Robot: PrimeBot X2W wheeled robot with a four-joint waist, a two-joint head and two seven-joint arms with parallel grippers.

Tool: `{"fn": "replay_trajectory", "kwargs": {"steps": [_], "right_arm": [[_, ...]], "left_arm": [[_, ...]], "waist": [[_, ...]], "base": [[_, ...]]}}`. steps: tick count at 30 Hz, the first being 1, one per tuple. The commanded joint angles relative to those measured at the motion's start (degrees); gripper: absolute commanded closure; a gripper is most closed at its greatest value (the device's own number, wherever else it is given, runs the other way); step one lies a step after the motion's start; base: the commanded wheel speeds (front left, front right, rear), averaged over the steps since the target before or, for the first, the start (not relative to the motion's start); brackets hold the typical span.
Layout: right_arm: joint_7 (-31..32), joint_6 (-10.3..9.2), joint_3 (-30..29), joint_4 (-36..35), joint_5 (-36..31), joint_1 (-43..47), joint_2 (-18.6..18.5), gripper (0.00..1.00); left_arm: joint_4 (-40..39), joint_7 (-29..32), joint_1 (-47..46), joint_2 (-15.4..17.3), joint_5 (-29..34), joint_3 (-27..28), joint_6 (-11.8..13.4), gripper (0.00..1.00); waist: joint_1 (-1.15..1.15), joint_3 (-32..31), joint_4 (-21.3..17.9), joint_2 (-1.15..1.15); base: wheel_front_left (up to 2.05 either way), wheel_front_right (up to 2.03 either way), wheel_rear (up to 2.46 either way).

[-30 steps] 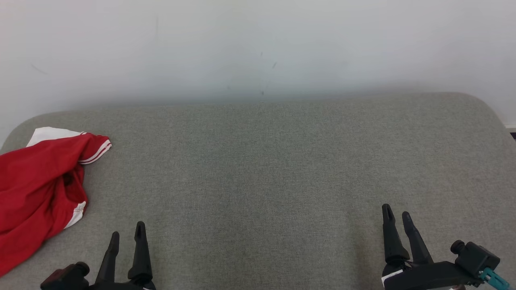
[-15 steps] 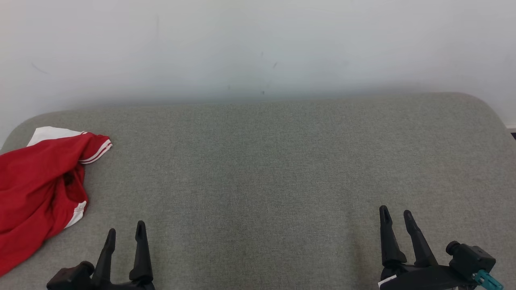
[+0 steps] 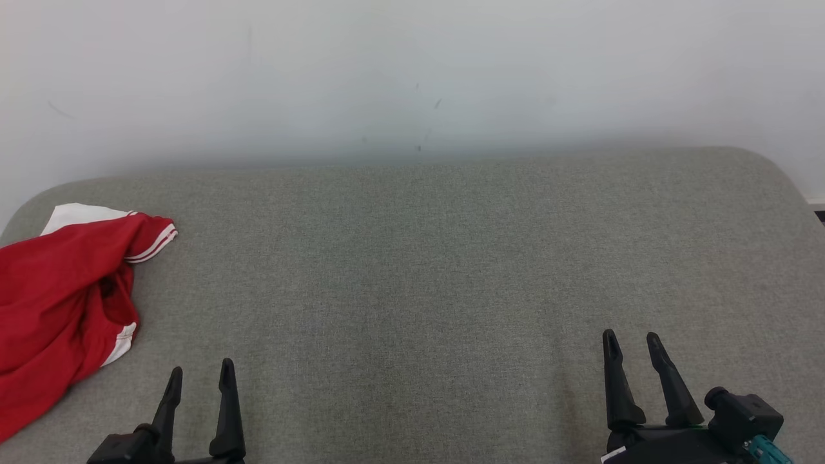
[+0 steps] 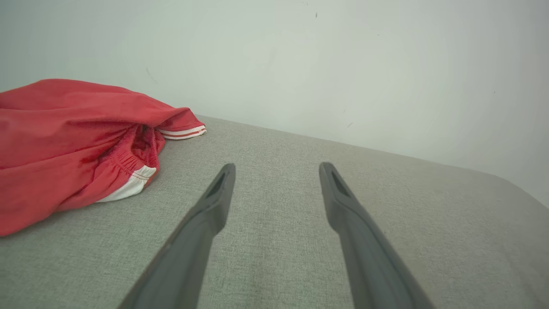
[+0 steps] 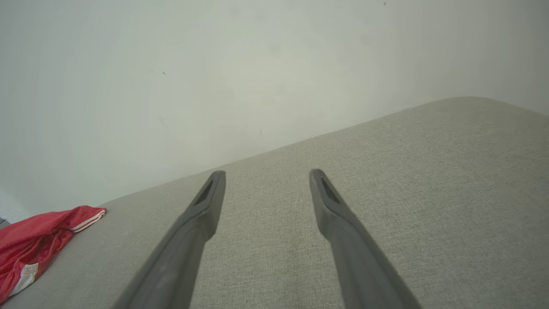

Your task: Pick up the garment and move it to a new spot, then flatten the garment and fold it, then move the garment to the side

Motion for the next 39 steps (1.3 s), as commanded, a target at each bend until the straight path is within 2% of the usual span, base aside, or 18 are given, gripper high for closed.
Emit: {"fn": "replay_trajectory", "kwargs": {"steps": [1,13,35,39], "right_arm": [[-0.46,-0.09,0.06,-0.53,-1.39,0.28,-0.01,0.0],[-1.87,-0.1,-0.31,-0.48,-7.48,0.88,-0.01,0.0],[-4.19,-0.12,-0.51,2.9,-16.05,0.4,0.01,0.0],[-4.05,-0.12,-0.6,3.34,-15.8,0.19,0.01,0.0]], "left_arm": [[-0.53,-0.48,-0.08,0.07,1.26,0.15,-0.15,0.0],[0.42,-1.93,0.61,-0.28,7.52,0.03,0.54,0.0],[6.61,-4.24,-0.56,-0.47,15.18,0.96,-1.04,0.0],[7.88,-4.14,-0.97,-0.5,14.35,1.07,-1.18,0.0]], "waist": [[0.0,-0.02,0.0,0.0],[0.0,-0.5,0.08,0.0],[0.0,-0.78,-0.04,0.0],[0.0,-0.87,-0.08,0.0]], "base": [[0.0,0.0,0.0],[0.0,0.0,0.0],[0.0,0.0,0.0],[0.0,0.0,0.0]]}}
